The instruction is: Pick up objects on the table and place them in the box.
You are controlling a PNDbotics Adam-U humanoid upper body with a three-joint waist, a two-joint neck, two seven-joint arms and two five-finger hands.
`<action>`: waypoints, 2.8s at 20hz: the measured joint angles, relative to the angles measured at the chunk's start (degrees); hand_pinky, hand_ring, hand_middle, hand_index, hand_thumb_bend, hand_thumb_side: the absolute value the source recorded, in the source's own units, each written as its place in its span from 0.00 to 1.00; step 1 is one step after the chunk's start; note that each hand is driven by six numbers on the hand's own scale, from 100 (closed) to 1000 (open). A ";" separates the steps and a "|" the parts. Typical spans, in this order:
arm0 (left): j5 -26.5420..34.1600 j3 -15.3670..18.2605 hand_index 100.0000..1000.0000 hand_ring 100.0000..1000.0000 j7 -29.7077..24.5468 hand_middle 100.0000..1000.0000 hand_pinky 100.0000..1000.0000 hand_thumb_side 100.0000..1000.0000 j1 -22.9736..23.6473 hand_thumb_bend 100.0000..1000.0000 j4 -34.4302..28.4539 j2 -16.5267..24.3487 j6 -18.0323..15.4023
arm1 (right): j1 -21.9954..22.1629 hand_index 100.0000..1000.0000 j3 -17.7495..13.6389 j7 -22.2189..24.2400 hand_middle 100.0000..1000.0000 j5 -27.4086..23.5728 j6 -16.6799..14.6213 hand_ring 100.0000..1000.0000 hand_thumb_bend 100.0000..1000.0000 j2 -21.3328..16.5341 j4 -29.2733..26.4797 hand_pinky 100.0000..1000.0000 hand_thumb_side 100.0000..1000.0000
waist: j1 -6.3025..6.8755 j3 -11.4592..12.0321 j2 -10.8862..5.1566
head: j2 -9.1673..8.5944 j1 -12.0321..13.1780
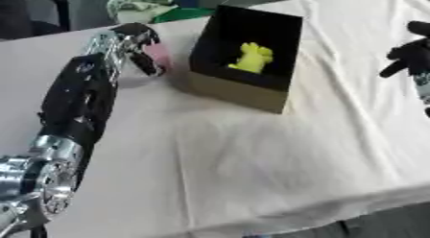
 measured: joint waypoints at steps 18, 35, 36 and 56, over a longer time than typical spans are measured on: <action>10.60 -6.20 0.65 0.39 0.64 0.39 0.57 0.00 -2.72 0.13 -16.33 -2.88 -15.17 | -0.04 0.86 0.02 0.06 0.53 0.10 0.28 0.48 0.00 0.01 0.00 0.87 0.48 | -0.26 0.03 -0.39 | 0.00 0.00; 7.12 -12.42 0.80 0.58 3.18 0.64 0.67 0.17 -1.28 0.35 -13.03 -9.99 -23.36 | -0.54 0.86 0.35 0.29 0.53 0.10 0.29 0.48 0.00 0.12 0.00 0.87 0.48 | -0.25 -0.79 -0.12 | -0.01 0.33; 7.09 -12.50 0.81 0.60 3.53 0.67 0.69 0.25 -1.00 0.44 -12.87 -10.00 -23.46 | -0.54 0.86 0.35 0.29 0.53 0.10 0.29 0.48 0.00 0.18 0.00 0.87 0.48 | -0.26 -0.74 -0.12 | -0.01 0.32; 41.71 -12.64 0.75 0.53 11.47 0.55 0.63 0.28 9.99 0.00 -39.27 1.52 -17.76 | -0.51 0.86 0.01 0.15 0.53 0.10 0.40 0.48 0.00 0.54 0.00 0.87 0.48 | -1.20 3.89 -0.22 | 0.02 -0.43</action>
